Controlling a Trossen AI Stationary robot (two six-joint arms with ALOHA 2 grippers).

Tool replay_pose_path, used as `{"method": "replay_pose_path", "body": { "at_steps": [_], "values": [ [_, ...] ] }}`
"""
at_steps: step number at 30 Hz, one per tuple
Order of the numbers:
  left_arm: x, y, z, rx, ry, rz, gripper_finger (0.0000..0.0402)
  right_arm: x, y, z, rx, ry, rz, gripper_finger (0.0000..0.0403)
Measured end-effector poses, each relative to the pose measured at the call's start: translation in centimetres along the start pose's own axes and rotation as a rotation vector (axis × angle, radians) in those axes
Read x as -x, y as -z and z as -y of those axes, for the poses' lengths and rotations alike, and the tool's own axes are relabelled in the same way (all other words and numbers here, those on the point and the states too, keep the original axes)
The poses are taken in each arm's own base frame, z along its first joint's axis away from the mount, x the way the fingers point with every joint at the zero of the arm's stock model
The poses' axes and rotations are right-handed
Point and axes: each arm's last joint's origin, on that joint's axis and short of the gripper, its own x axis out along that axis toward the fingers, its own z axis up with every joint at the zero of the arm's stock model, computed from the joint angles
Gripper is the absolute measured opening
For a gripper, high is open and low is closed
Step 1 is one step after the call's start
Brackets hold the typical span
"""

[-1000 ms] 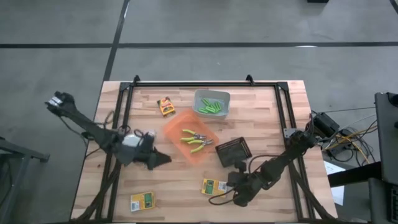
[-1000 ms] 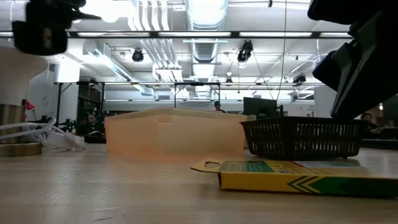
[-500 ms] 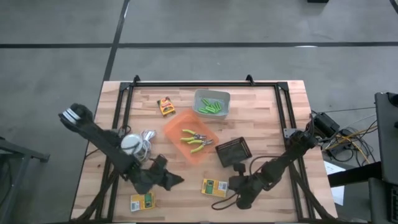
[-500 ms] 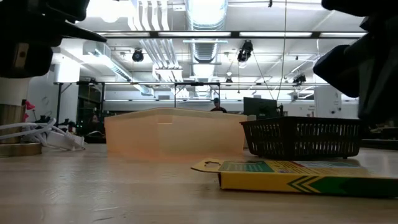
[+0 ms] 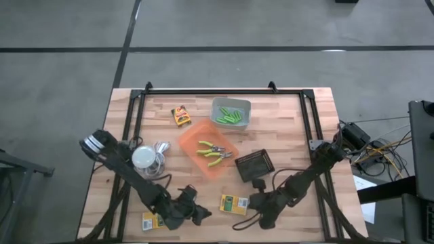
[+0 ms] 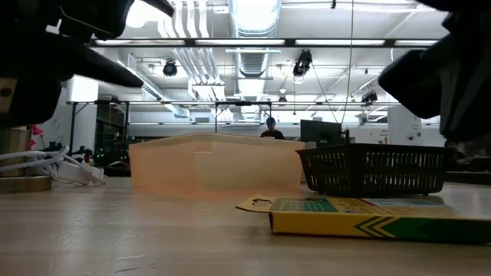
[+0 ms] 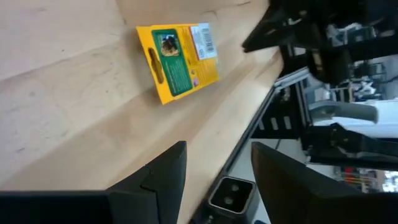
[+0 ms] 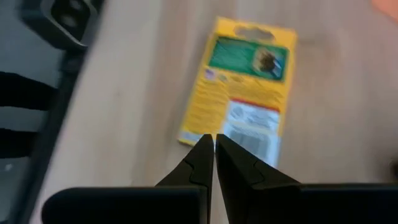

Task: Pick & Place School Supplies
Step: Put the yellow crayon box into the black bin

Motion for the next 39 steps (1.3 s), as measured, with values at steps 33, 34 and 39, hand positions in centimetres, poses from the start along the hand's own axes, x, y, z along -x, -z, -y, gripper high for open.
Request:
{"method": "replay_pose_path", "body": {
  "at_steps": [33,34,39],
  "values": [
    [-0.7,0.3,-0.4,-0.154,-0.016,-0.019,0.0186,-5.7,-1.5,2.3,-0.088,-0.015,0.1,0.0018],
    [-0.7,0.3,-0.3,-0.151,-0.015,-0.019,0.0186,-5.7,-1.6,2.5,-0.085,-0.009,0.101,0.0018],
    [-0.6,0.3,-0.3,-0.138,-0.015,-0.018,0.0186,-5.9,-2.0,3.5,-0.081,0.012,0.106,0.0018]
  ]
}}
